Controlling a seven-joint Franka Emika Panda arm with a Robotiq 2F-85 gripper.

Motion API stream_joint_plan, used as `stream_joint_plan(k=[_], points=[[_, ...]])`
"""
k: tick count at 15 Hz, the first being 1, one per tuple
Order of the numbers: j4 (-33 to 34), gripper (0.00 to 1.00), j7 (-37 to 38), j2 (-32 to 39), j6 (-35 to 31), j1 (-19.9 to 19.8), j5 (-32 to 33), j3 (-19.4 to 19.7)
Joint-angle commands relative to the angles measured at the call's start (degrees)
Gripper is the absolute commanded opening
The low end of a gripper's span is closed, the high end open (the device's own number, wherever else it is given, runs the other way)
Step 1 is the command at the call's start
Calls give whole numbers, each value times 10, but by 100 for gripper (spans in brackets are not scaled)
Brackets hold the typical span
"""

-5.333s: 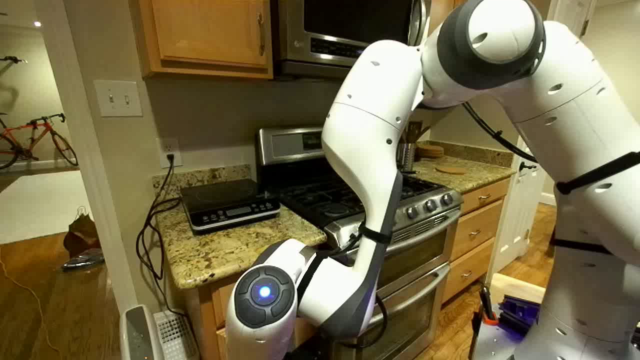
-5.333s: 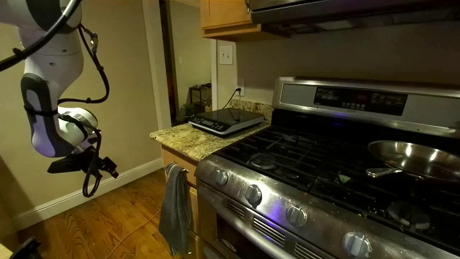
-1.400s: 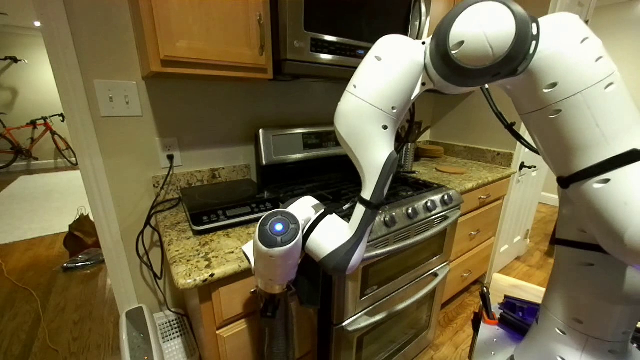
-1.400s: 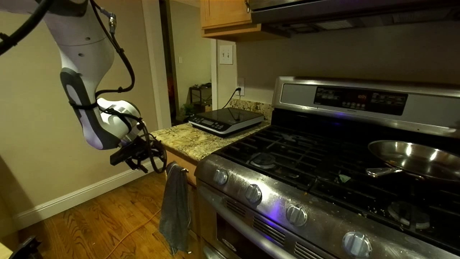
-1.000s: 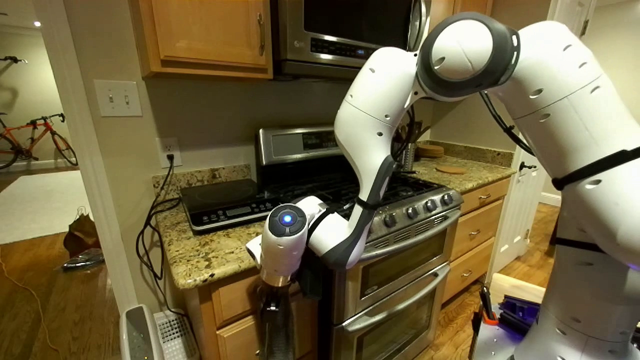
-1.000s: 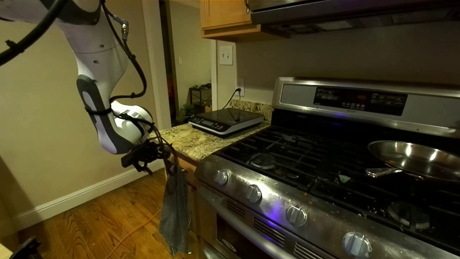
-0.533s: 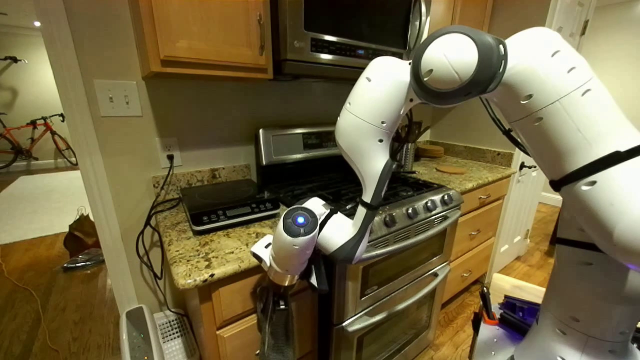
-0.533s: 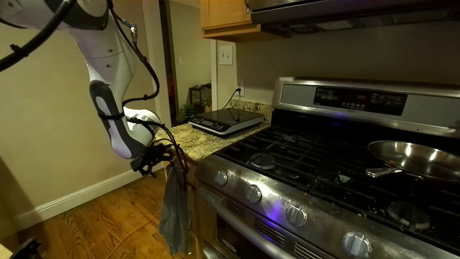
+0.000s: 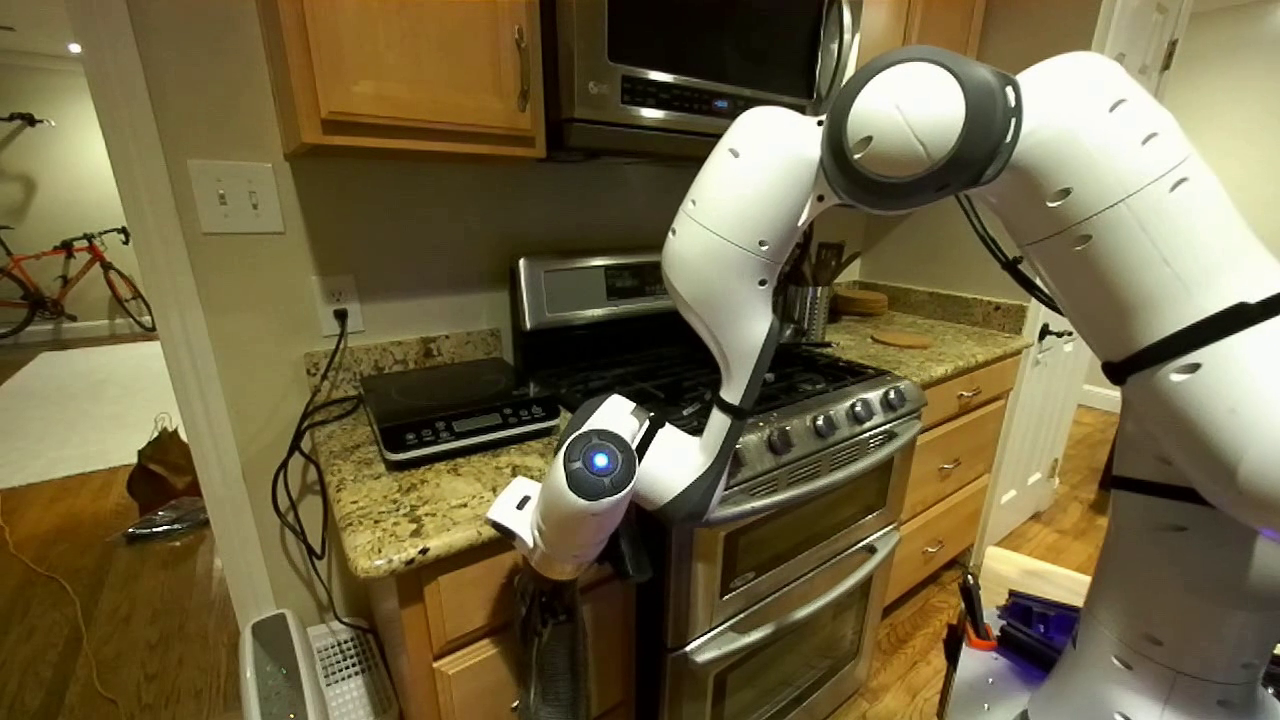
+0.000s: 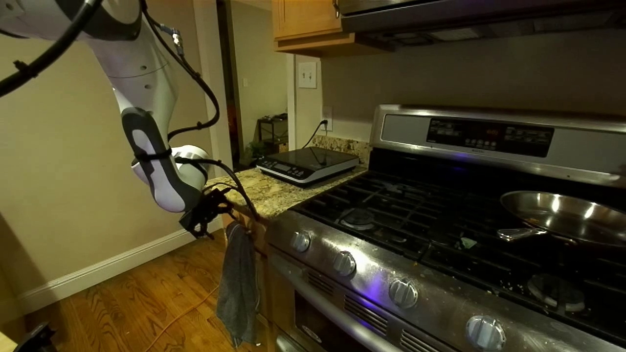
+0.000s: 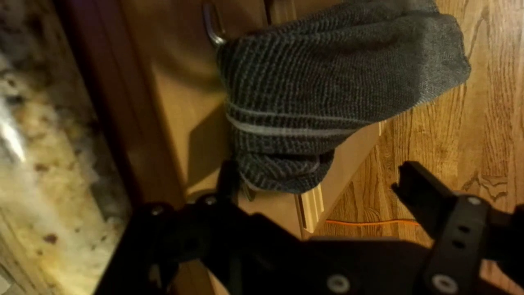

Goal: Open the top left drawer

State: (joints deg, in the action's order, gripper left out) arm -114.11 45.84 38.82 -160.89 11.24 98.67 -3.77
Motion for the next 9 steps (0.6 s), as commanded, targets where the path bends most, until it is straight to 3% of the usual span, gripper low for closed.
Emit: stream_joint_plan(k=[1,4,5,9], points=[[-2,100,33,-5,81,35,42,9],[-3,100,28,-1,144,55,45,9],[-4,100,21,0,176,31,50,-22],[-3,100,20,9,214,18,35,-45]])
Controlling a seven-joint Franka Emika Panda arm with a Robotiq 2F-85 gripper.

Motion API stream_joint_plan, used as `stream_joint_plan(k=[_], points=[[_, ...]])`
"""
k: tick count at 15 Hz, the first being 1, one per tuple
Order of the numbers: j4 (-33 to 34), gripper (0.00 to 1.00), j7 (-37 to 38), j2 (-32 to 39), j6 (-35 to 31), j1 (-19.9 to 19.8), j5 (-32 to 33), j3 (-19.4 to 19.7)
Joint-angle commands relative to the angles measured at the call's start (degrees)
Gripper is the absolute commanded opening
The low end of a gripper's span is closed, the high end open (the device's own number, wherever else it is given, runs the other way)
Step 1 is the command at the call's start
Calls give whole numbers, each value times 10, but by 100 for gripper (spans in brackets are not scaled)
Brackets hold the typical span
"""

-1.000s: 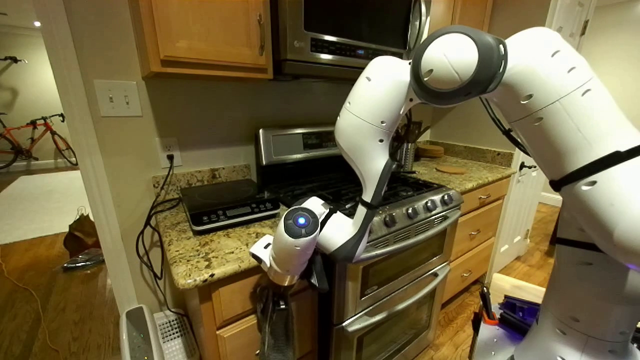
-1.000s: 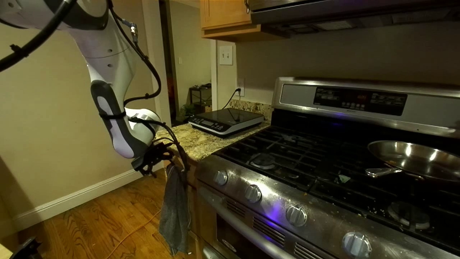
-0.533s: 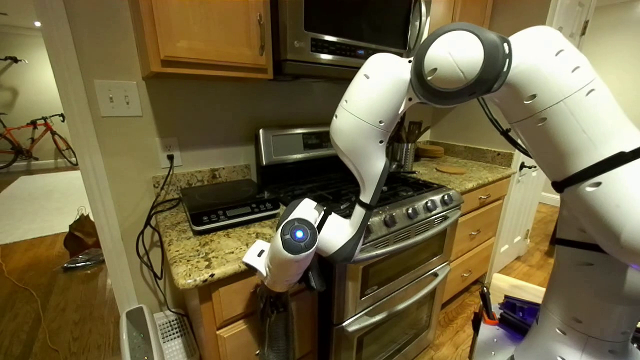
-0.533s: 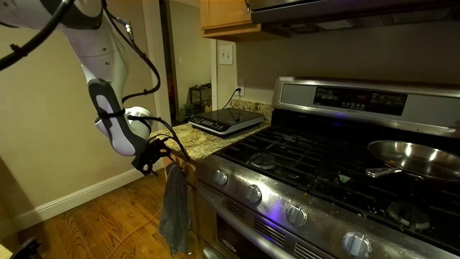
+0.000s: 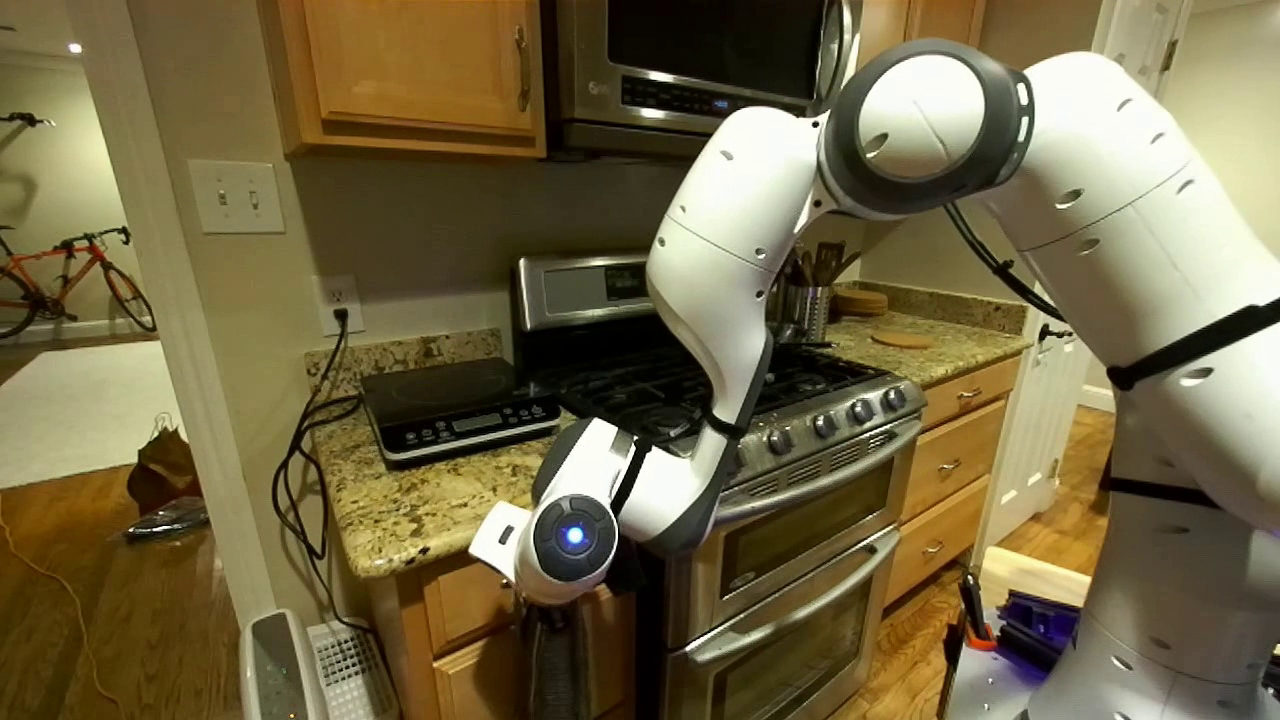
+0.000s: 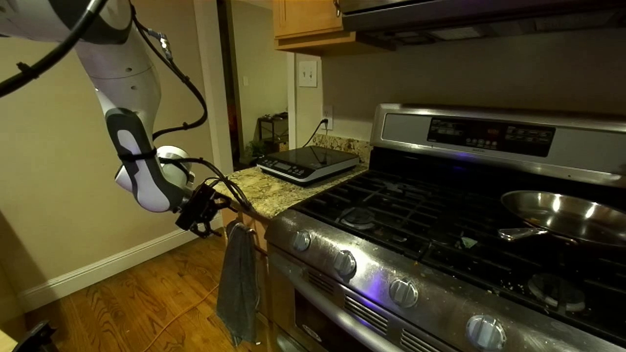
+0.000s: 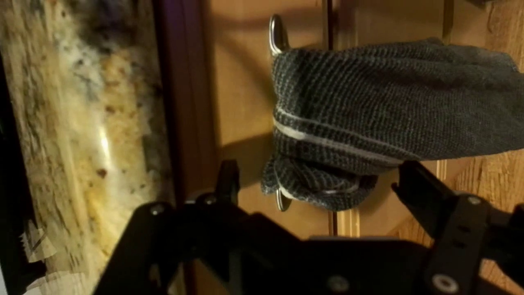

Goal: Open the top left drawer

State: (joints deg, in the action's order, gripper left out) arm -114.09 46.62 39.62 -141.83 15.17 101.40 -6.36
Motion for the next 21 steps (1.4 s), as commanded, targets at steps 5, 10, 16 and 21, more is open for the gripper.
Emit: stream_joint_plan(k=[5,10,16,21], points=[[10,100,2,28,5,-57,-28,-29],[30,100,6,51,-1,-81,-32,-25],[36,100,44,41,-7,-76,-16,-33],[43,88,74,39,-11,-72,-8,-43]])
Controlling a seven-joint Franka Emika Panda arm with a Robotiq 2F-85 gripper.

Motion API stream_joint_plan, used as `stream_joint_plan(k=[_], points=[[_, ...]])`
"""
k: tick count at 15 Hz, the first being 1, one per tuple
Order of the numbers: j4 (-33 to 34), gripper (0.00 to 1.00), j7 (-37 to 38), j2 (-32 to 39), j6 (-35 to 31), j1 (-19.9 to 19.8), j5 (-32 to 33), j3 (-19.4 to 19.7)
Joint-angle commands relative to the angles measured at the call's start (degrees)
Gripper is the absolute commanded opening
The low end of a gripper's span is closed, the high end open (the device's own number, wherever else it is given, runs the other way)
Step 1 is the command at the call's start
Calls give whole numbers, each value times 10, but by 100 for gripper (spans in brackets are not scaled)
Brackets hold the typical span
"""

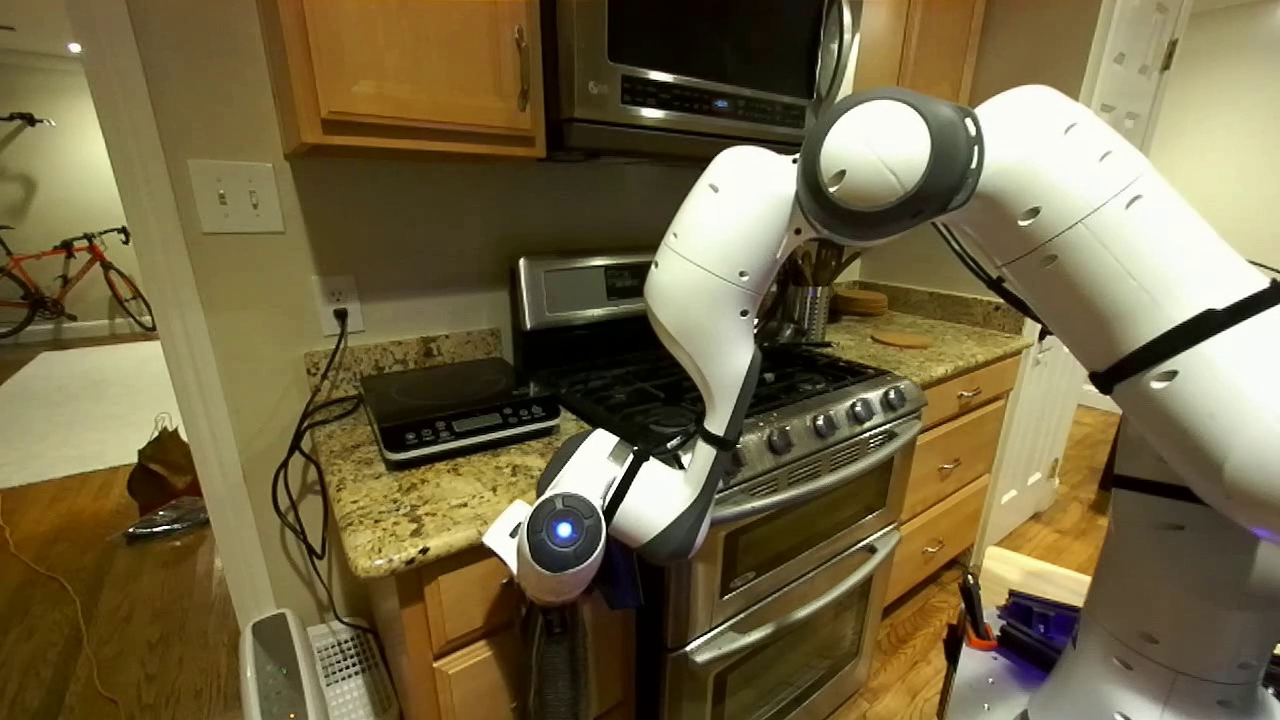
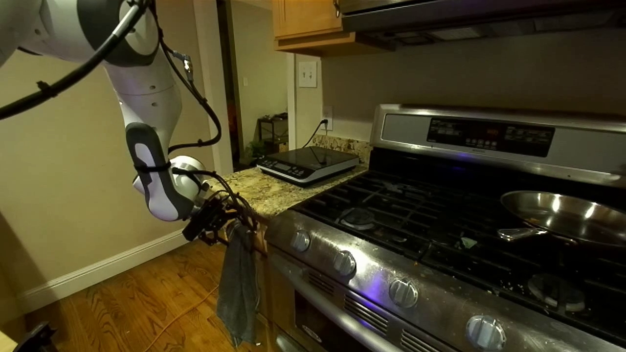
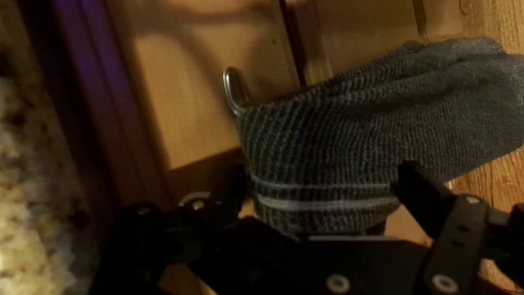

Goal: Open the top left drawer

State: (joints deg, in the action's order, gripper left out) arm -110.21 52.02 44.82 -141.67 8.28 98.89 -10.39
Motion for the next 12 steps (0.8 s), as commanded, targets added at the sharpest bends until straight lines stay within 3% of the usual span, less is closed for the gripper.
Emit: stream_joint_plan(k=[1,6,11,12], points=[[5,72,20,-12,-14,-4,17,-4],[7,38,22,-12,-14,-5,17,-4],[-1,10,21,-21,-13,-6,14,-4],[-3,8,21,-22,-16,-7,12,-5]])
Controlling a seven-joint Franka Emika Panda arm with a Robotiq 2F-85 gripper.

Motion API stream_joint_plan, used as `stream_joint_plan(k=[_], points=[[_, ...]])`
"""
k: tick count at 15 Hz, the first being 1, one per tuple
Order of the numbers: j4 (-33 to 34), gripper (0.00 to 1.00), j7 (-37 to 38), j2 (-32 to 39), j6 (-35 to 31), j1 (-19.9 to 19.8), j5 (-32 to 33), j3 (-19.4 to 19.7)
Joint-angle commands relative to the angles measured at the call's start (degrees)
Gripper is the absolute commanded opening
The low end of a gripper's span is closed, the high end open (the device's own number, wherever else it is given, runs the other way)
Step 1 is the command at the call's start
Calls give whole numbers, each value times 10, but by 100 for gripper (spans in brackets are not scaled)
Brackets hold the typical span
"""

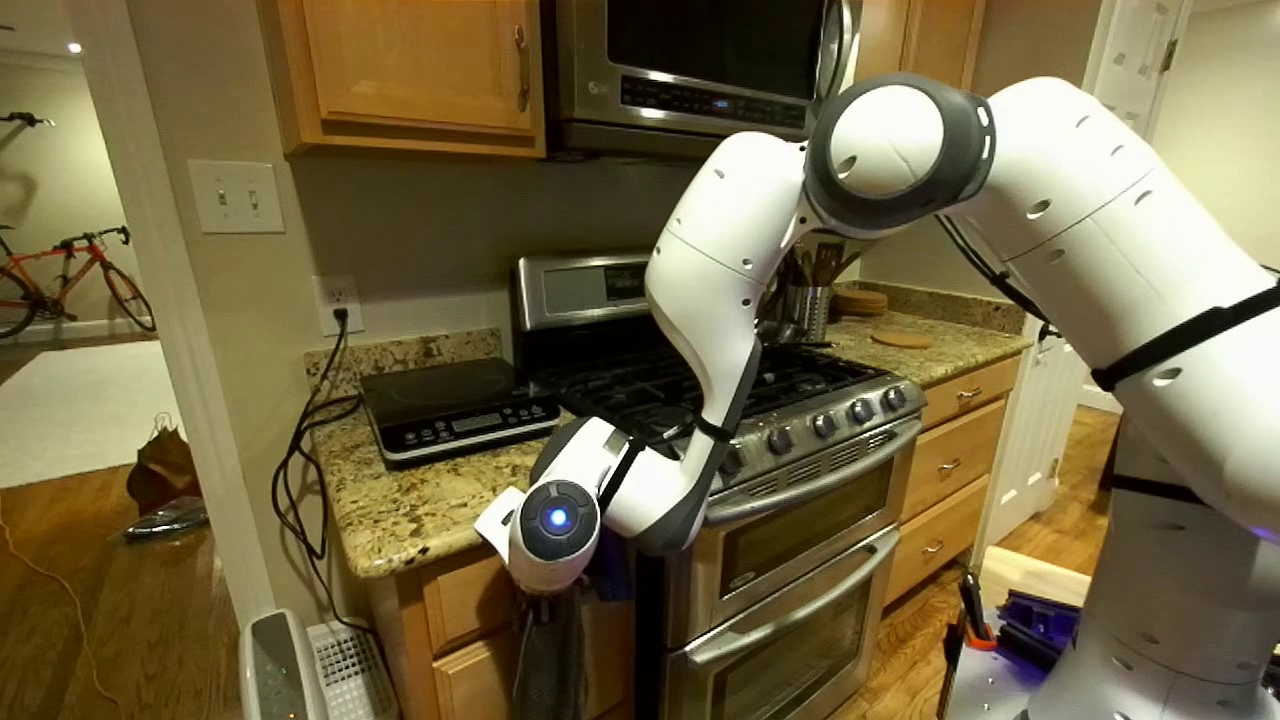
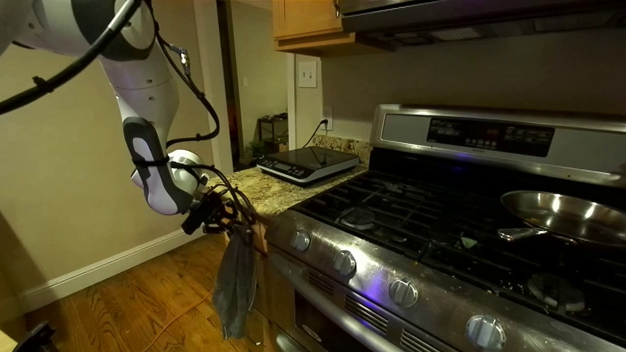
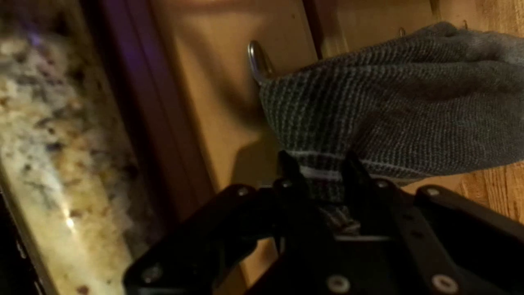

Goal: Open the top left drawer

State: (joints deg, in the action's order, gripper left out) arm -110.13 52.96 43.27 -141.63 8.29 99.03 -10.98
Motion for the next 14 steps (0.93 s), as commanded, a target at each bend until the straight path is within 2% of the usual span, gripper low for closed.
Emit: stream_joint_plan(k=[1,8,14], points=[[-4,12,11,-5,-19,-7,9,-1],[-16,12,11,11,-35,-1,-9,-20],[-54,12,22,-11,-47,6,10,-32]])
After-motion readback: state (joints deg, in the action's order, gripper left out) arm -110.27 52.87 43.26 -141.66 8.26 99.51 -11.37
